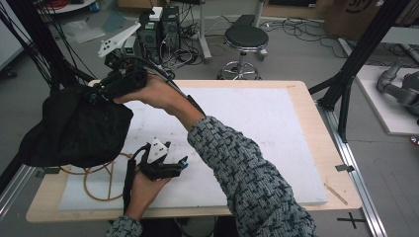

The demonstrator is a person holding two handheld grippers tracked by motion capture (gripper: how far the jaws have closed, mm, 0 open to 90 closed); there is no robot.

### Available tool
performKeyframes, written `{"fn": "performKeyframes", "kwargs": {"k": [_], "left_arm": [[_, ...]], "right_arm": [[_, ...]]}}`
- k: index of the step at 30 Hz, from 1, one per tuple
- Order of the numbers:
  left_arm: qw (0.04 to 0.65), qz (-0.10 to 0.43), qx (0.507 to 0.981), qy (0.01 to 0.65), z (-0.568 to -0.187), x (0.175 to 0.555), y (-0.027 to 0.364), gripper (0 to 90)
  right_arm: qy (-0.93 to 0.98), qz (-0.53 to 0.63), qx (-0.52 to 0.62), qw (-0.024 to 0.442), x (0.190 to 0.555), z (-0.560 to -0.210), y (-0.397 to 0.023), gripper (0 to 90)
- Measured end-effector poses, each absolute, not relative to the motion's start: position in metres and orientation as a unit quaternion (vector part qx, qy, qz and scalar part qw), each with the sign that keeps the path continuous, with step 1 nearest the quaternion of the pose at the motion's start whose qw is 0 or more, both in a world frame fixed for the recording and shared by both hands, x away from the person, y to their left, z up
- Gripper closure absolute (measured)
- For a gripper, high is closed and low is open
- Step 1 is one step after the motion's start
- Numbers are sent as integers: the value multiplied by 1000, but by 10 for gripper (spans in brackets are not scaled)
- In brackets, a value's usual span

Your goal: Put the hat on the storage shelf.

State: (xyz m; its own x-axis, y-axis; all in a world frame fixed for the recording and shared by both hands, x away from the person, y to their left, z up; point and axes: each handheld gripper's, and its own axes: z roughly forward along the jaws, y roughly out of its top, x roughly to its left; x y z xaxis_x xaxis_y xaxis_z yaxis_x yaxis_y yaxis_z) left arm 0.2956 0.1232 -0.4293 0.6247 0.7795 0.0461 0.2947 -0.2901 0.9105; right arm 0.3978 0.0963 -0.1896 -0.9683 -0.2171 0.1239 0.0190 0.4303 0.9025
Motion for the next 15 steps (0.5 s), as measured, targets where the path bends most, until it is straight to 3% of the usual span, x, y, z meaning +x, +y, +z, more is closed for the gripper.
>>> {"fn": "performKeyframes", "kwargs": {"k": [10, 12, 15], "left_arm": [[480, 250, 764, 351, -431, 297, 119, 216], [478, 249, 765, 352, -431, 298, 119, 216], [478, 249, 765, 352, -431, 298, 119, 216]], "right_arm": [[-852, -507, 67, 115, 397, -202, 97, 770], [-853, -503, 65, 121, 398, -205, 97, 675], [-850, -510, 60, 118, 400, -205, 95, 629]]}}
